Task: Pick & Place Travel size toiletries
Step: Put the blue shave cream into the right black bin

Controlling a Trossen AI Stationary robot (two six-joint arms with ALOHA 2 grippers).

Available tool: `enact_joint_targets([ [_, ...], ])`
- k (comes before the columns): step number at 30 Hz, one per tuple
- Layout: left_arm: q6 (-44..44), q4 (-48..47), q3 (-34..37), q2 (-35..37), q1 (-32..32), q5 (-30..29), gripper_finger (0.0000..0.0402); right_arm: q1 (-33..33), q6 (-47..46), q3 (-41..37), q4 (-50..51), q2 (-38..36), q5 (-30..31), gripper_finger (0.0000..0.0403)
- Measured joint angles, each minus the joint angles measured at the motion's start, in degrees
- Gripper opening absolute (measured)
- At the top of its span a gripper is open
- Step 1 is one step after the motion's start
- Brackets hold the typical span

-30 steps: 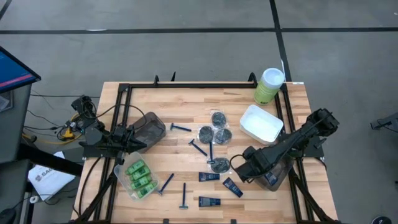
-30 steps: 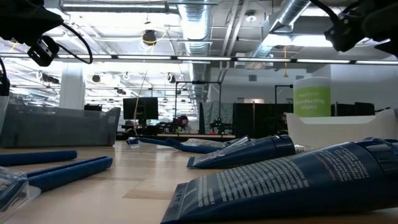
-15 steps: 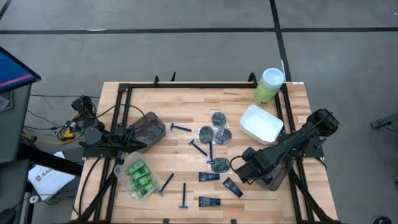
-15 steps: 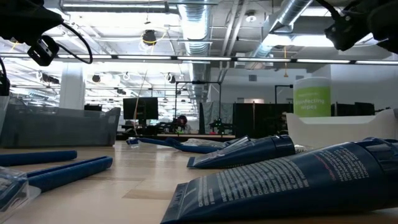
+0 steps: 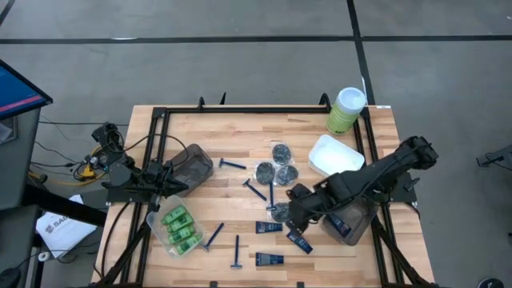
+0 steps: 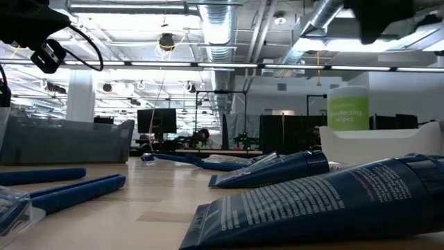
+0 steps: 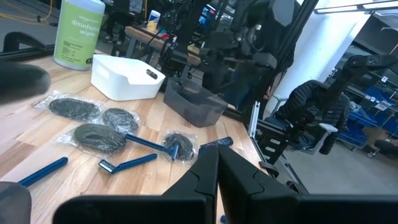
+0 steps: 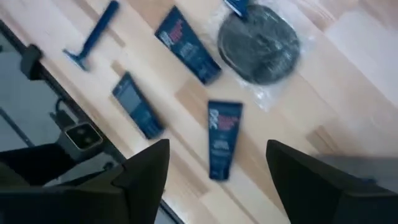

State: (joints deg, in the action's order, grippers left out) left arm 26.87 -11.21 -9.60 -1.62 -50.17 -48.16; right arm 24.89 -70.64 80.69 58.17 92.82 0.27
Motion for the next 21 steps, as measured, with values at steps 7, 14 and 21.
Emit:
enact_joint_targets([
  [7, -0.02, 0.41, -0.03, -0.3, -0.02, 0.0, 0.0002, -0.71, 2.56, -0.29, 0.39, 5.3, -1.17, 0.026],
  [14, 0.01, 1.21, -0.04, -1.39, -0.02, 1.21, 0.0002, -0.56, 7.15, -0.21, -5.05, 12.06, -6.45, 0.0261],
  [21, 0.01, 1.95, -0.05, -2.88, -0.02, 1.78, 0.0002, -0.56, 8.97, -0.16, -7.09, 15.97, -9.44, 0.0261],
])
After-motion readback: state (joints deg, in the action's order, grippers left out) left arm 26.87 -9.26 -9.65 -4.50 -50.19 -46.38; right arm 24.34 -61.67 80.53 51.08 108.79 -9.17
